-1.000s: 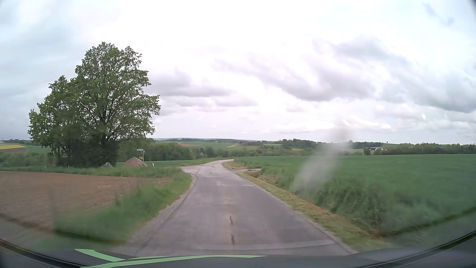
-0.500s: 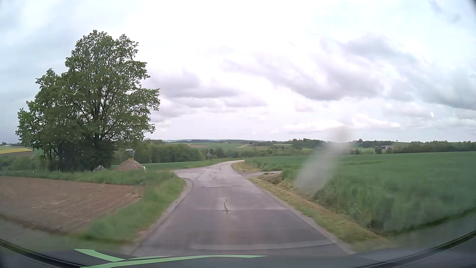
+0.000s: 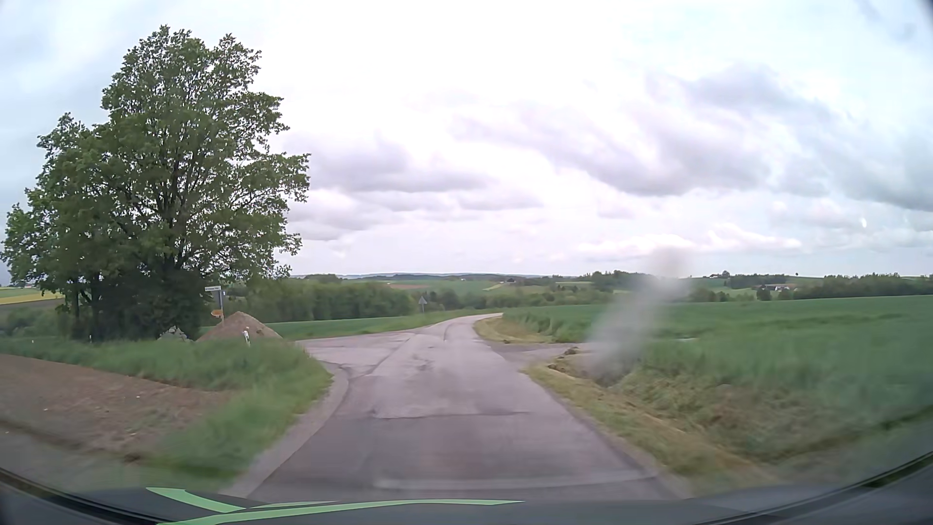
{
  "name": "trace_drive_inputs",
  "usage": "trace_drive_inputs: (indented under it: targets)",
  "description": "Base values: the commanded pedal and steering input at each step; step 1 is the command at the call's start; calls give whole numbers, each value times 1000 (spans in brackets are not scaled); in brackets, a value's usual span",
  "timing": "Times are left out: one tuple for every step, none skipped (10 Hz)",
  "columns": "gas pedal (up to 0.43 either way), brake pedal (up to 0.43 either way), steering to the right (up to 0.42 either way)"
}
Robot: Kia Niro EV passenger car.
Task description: Follow the waypoints while adhering to traffic rules and regulations
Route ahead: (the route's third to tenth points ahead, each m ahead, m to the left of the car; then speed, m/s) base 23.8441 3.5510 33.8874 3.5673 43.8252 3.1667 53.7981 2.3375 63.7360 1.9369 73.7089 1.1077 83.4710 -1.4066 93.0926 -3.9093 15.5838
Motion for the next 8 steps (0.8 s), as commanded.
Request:
trace_drive_inputs:
  targets:
    - [130,0,-21]
    - [130,0,-19]
    - [130,0,-15]
    - [130,0,-10]
    - [118,0,-3]
    - [87,0,1]
    - [0,0,1]
    - [0,0,2]
